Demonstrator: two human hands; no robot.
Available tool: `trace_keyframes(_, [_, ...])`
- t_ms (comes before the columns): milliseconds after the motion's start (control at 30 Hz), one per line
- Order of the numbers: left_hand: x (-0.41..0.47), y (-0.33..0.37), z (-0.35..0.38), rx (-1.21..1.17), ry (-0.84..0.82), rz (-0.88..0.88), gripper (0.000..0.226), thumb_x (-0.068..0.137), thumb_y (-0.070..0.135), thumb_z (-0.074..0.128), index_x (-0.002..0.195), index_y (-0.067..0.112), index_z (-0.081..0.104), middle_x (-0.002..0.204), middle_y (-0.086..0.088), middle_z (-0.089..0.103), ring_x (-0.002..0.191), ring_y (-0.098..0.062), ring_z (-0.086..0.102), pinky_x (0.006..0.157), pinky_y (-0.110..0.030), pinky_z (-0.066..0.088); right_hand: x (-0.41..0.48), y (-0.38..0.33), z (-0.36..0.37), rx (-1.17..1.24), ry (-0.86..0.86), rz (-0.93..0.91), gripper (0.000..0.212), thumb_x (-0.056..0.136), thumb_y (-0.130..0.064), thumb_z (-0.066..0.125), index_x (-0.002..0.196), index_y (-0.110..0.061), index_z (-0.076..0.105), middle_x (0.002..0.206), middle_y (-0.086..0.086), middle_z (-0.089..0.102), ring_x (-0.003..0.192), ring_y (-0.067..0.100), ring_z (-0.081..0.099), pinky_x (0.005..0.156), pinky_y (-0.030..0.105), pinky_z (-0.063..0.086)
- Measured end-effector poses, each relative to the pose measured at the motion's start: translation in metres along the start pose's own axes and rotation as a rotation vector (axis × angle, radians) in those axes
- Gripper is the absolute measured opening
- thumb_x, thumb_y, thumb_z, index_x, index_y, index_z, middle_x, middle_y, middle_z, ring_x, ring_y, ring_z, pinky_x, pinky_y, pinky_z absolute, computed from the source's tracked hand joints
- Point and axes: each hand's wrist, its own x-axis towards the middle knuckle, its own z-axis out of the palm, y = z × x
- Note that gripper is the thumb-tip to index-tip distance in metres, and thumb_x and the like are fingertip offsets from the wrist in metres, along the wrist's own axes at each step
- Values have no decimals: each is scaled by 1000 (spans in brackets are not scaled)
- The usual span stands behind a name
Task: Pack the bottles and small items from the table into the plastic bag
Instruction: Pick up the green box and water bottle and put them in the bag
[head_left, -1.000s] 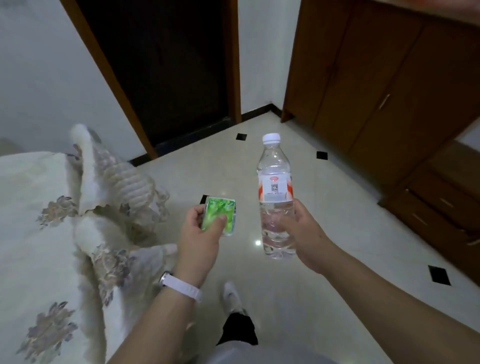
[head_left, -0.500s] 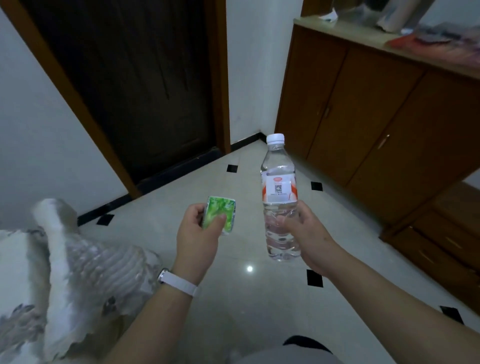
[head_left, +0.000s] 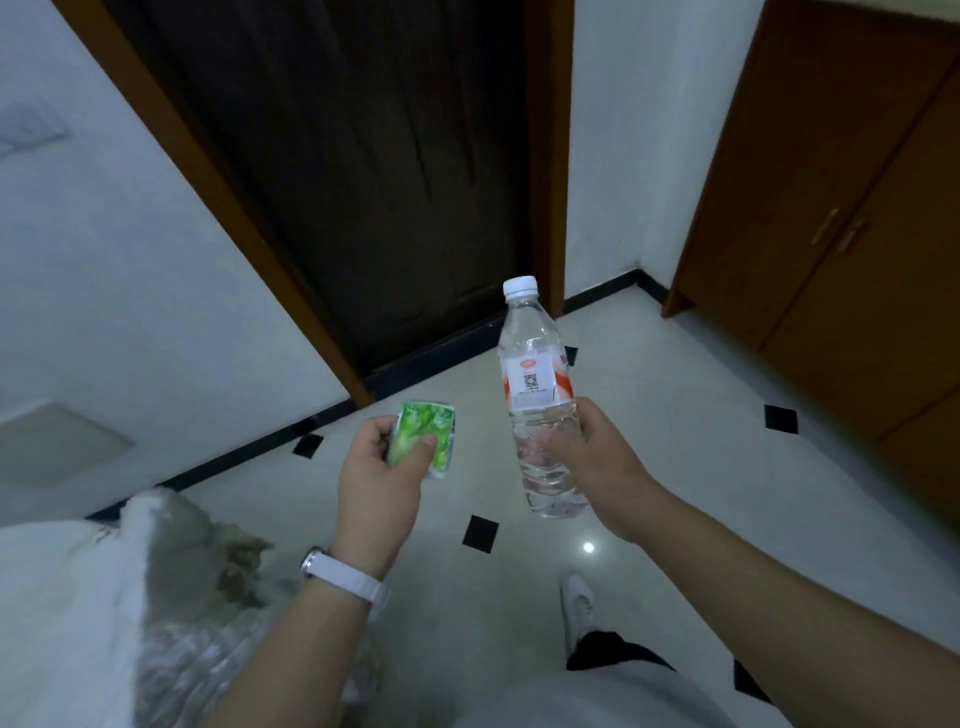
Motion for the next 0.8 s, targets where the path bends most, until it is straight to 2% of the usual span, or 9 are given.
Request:
trace_keyframes(133, [58, 23, 25, -6, 81, -5, 22, 86, 8, 70, 89, 27, 59, 84, 7, 66, 69, -5, 61, 65, -25, 48, 78, -37, -11, -43, -81, 8, 31, 86, -22, 68, 113, -31, 58, 104, -7, 69, 92, 12, 69, 82, 33, 57])
trace_keyframes(233, [96, 36, 38, -23, 137, -4, 21, 87, 9, 70, 87, 27, 59, 80, 7, 64, 64, 2, 58, 65, -27, 49, 131, -58, -13, -94, -122, -1, 30, 88, -25, 67, 115, -32, 56, 106, -9, 68, 94, 10, 67, 79, 30, 56])
trace_keyframes(367, [131, 34, 33, -50, 202, -19, 18, 86, 8, 70, 90, 22, 60, 82, 4, 66, 68, -4, 60, 67, -27, 49, 184, -73, 4, -101, -157, 34, 22, 92, -24, 64, 111, -33, 55, 103, -8, 69, 89, 9, 69, 67, 23, 52])
trace_keyframes(567, [198, 10, 3, -74, 338, -87, 16, 86, 7, 70, 89, 20, 61, 81, 2, 67, 65, -4, 60, 64, -26, 48, 256, -91, 60, -176, -221, 30, 18, 93, -21, 64, 101, -35, 56, 99, -8, 69, 82, 6, 69, 62, 21, 51])
trace_keyframes(700, [250, -17, -20, -141, 371, -122, 15, 86, 5, 69, 94, 16, 62, 85, -1, 69, 70, -9, 62, 68, -29, 50, 304, -99, 112, -235, -273, 23, 25, 94, -23, 62, 117, -30, 55, 102, -10, 67, 89, 7, 67, 66, 21, 50])
trace_keyframes(800, [303, -31, -44, -159, 397, -129, 15, 85, 6, 70, 91, 18, 62, 84, -2, 69, 71, -13, 62, 69, -33, 50, 342, -110, 157, -301, -283, 0, 24, 94, -25, 62, 115, -32, 53, 102, -14, 64, 88, 3, 64, 64, 19, 46])
